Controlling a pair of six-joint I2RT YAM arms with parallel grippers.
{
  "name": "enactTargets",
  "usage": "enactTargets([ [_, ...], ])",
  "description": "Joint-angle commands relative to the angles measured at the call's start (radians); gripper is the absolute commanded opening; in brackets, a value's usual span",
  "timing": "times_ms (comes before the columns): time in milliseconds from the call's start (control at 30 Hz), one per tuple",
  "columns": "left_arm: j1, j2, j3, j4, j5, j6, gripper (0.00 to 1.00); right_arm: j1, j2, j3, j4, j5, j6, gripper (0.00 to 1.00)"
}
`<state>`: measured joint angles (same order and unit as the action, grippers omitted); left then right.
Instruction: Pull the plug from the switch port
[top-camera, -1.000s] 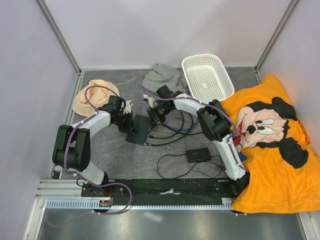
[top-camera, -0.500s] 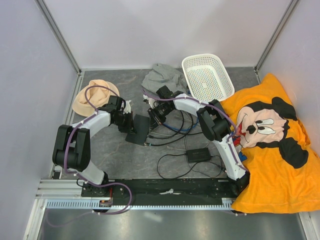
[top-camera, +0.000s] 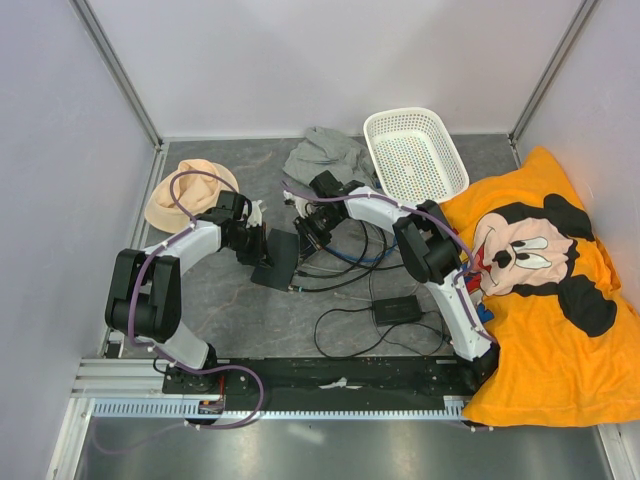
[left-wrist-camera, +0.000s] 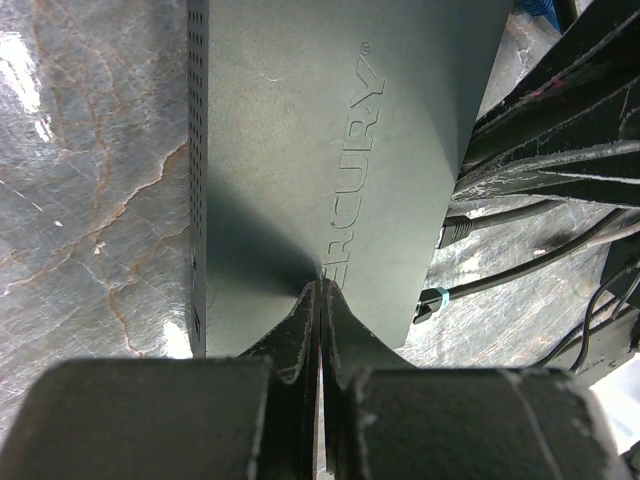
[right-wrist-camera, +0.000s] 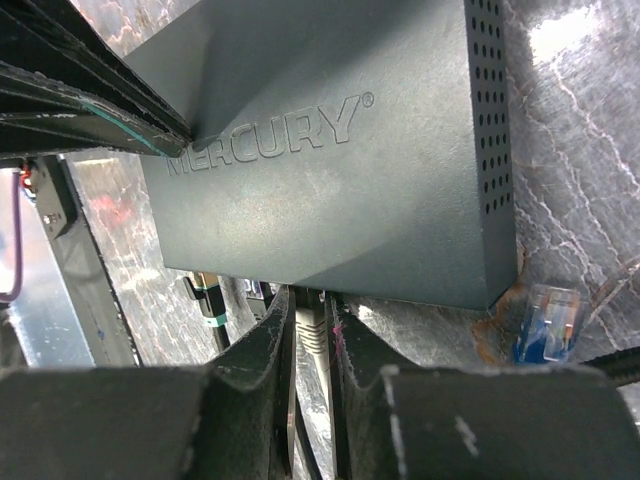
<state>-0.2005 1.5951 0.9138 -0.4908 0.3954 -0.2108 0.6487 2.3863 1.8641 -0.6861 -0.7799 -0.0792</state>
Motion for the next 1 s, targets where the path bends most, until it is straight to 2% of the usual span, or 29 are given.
enactTargets([
  [0, 0.003, 0.014, 0.011, 0.011, -0.024, 0.007, 0.02, 0.005, 0.024, -0.061, -0.095, 0.251, -0.111, 0.00],
  [333, 0.001, 0.011, -0.012, 0.031, -0.012, -0.002, 0.02, 0.002, -0.032, -0.123, -0.119, 0.271, -0.148, 0.00],
  [467, 0.001, 0.002, -0.027, 0.040, -0.013, -0.004, 0.01, 0.000, -0.035, -0.141, -0.161, 0.231, -0.188, 0.00],
  [567, 0.001, 0.005, -0.029, 0.044, -0.012, -0.001, 0.01, -0.012, -0.010, -0.138, -0.193, 0.171, -0.200, 0.00],
  [900, 0.003, 0.017, -0.020, 0.032, -0.023, -0.004, 0.02, -0.047, 0.076, -0.118, -0.211, 0.142, -0.185, 0.00],
  [967, 0.003, 0.017, -0.019, 0.031, -0.023, -0.002, 0.02, -0.050, 0.102, -0.103, -0.269, 0.125, -0.206, 0.00],
])
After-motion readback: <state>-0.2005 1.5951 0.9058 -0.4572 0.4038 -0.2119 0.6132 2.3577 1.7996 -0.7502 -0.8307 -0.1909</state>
